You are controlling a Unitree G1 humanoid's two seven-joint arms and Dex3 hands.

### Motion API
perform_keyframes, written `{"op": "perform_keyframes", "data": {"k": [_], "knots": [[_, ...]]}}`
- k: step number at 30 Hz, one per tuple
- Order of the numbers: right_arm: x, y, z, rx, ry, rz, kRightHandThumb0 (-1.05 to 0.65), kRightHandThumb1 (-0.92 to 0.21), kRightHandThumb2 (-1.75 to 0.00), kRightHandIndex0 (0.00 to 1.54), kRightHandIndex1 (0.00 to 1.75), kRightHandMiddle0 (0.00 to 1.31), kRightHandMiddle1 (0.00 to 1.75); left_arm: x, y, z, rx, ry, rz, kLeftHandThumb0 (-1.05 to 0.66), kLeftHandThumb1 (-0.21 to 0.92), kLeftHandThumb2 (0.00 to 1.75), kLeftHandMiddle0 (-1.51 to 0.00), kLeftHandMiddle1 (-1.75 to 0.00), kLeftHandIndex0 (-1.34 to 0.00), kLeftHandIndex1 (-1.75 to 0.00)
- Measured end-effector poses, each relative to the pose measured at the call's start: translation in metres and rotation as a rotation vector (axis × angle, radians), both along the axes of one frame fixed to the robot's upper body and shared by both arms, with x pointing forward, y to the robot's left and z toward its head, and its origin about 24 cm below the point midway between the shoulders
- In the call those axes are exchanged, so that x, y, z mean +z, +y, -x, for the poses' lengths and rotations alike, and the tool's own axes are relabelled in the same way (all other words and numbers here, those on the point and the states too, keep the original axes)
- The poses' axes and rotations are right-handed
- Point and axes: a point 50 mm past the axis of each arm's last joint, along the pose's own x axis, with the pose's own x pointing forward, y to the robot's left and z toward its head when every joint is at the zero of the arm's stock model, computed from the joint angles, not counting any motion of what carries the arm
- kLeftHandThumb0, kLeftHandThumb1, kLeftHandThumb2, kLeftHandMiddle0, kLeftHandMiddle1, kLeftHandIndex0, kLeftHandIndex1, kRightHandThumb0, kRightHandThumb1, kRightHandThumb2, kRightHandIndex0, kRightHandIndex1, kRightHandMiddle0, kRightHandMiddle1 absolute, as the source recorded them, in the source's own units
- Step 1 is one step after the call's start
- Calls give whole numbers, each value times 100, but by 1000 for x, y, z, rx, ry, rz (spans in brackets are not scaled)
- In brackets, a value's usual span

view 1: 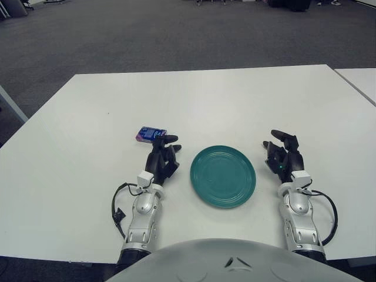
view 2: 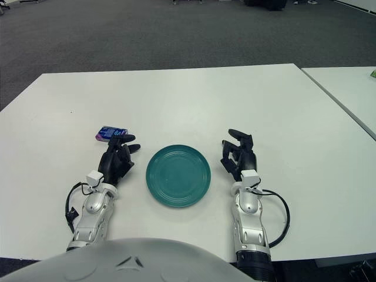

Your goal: Put the gum into the plate.

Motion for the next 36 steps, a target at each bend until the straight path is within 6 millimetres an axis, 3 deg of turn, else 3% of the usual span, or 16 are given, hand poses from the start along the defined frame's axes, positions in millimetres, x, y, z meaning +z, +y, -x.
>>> {"op": "perform_keyframes", "data": {"k": [5,13,17,20,27,32,36], "knots": [[0,0,-1,-4,1,0,-59,-92,-70,35,68,0,112,8,-1,-8,-9,4,-2,-81,92,91,-24,-123,-16,-148],[-1,0,-3,0,0,-1,-59,-92,-70,35,70,0,112,56,7,-41,-36,-228,-120,-73,92,82,-21,-114,-9,-141],[-1,1,-3,-1,-4,0,-58,-92,-69,35,70,0,111,75,14,-62,-58,-337,-204,-64,91,66,-6,-104,-2,-121],[-1,1,-3,-1,-2,-2,-57,-92,-69,35,71,0,111,91,24,-76,-69,-438,-307,-65,92,59,-4,-96,-1,-111],[-1,1,-3,-3,-8,-5,-56,-92,-68,37,71,0,111,134,36,-87,-195,-662,-606,-76,91,50,0,-78,0,-88],[0,1,-2,-2,-14,-5,-56,-92,-68,37,72,0,110,145,44,-102,-353,-707,-830,-79,86,43,0,-72,0,-90],[0,1,-2,-2,-16,-4,-56,-92,-68,37,71,0,110,142,55,-116,-402,-671,-927,-81,82,40,-3,-67,-1,-93]]}}
